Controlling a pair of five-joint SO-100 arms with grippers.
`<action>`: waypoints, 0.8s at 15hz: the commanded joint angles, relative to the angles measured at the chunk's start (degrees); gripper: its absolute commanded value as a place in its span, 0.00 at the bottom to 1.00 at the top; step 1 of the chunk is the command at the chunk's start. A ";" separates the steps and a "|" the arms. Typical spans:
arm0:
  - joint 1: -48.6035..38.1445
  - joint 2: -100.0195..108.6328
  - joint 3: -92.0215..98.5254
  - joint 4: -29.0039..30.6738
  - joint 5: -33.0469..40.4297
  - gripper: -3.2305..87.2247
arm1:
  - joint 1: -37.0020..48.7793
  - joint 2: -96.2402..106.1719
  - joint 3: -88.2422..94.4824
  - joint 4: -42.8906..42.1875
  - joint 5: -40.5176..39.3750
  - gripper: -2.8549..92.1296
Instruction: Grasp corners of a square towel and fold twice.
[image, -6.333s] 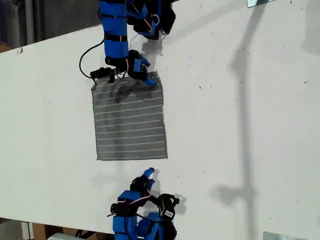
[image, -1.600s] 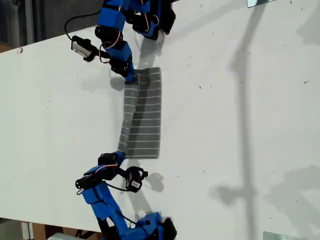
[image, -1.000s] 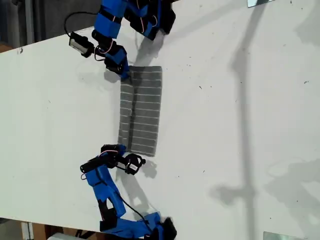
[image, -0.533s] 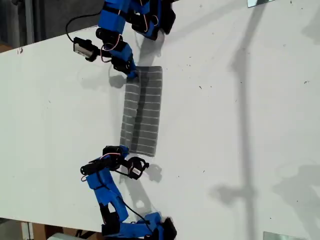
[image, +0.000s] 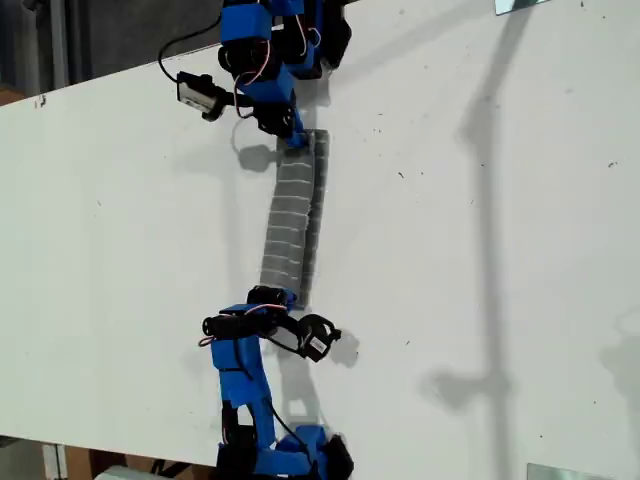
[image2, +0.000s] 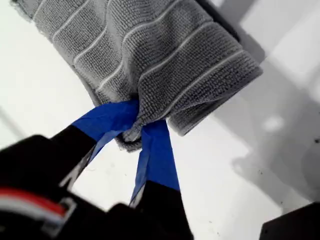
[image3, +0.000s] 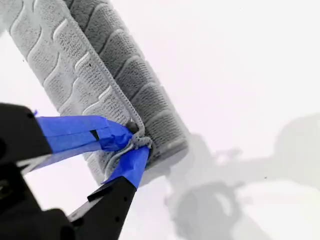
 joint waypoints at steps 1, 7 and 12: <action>0.97 4.22 5.45 -4.48 -2.02 0.03 | -3.52 0.97 0.44 -0.35 2.81 0.03; 0.97 4.48 -0.97 2.55 -0.44 0.29 | -2.46 3.16 -0.88 6.68 2.90 0.39; 0.62 17.14 10.11 2.37 -1.67 0.28 | 3.16 11.87 2.11 12.39 -0.62 0.49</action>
